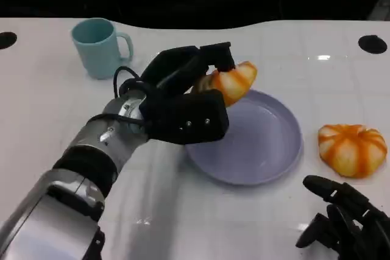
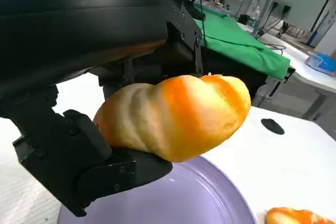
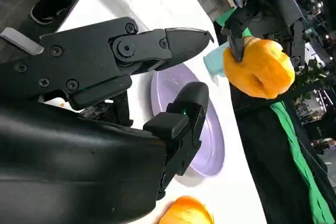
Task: Grasp the bread from the table and place it into the plate.
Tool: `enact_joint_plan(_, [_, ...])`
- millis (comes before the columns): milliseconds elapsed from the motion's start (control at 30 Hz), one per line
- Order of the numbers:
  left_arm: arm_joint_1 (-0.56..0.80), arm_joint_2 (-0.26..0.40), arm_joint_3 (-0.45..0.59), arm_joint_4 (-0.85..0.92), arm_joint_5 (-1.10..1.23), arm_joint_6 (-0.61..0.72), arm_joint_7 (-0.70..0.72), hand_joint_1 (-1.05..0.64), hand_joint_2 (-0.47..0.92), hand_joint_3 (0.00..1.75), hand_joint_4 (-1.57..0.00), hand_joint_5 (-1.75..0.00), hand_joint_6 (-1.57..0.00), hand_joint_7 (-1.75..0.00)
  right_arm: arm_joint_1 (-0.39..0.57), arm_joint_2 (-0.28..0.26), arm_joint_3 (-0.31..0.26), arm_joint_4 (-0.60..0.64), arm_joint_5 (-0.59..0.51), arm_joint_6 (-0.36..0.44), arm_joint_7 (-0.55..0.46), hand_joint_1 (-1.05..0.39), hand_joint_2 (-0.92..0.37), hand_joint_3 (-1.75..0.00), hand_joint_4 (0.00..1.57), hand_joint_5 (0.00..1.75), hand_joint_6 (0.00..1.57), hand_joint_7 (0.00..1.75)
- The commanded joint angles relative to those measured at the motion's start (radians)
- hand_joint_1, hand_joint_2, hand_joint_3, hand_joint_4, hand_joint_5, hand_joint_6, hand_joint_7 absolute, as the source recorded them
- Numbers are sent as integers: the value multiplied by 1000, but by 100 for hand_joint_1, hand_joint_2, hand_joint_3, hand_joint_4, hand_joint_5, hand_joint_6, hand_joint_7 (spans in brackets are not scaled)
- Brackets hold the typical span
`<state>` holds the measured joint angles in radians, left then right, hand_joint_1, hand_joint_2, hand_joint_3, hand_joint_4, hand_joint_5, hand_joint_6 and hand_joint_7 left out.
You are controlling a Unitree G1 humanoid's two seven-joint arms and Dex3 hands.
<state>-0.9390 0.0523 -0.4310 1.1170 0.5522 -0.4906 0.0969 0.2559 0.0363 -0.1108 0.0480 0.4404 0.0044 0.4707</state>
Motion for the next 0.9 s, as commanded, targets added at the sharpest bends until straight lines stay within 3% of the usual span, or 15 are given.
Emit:
enact_joint_plan(33, [-52, -56, -74, 43, 67, 42, -22, -18, 60, 108, -89, -175, -72, -175, 6, -17, -18, 7, 25, -3, 26, -79, -92, -19, 68, 146, 95, 57])
enact_joint_plan(500, [-66, -76, -124, 82, 118, 112, 2, -19, 72, 90, -86, -175, -67, -175, -4, -21, -23, 24, 24, -21, 44, -80, -92, -21, 69, 147, 95, 55])
enact_joint_plan(533, [-66, -76, -124, 82, 115, 113, -2, -18, 70, 88, -84, -175, -67, -160, -4, -21, -23, 23, 23, -18, 43, -80, -92, -20, 69, 147, 96, 55])
enact_joint_plan(600, [-66, -76, -124, 82, 113, 114, -5, -18, 70, 87, -83, -175, -67, -152, -4, -21, -24, 21, 22, -16, 41, -80, -92, -20, 69, 147, 96, 55])
enact_joint_plan(767, [-66, -70, -123, 81, 109, 111, -25, -18, 69, 87, -83, -175, -68, -149, -2, -19, -23, 16, 20, -14, 38, -80, -92, -20, 70, 146, 96, 55])
enact_joint_plan(800, [-66, -65, -123, 80, 106, 108, -41, -27, 77, 58, -63, -124, -53, -100, 0, -18, -21, 13, 19, -13, 36, -80, -92, -20, 69, 146, 96, 54])
enact_joint_plan(833, [-66, -61, -123, 79, 105, 107, -52, -33, 86, 33, -60, -75, -55, -48, 1, -17, -21, 11, 19, -12, 34, -79, -92, -20, 69, 146, 95, 54])
enact_joint_plan(867, [-66, -57, -124, 76, 104, 106, -70, -35, 89, 24, -60, -57, -56, -29, 1, -17, -21, 11, 20, -9, 32, -79, -92, -20, 69, 146, 95, 54])
enact_joint_plan(900, [-65, -55, -125, 73, 105, 106, -80, -44, 91, 19, -50, -41, -49, -15, 0, -17, -22, 11, 21, -7, 31, -79, -92, -20, 68, 146, 95, 54])
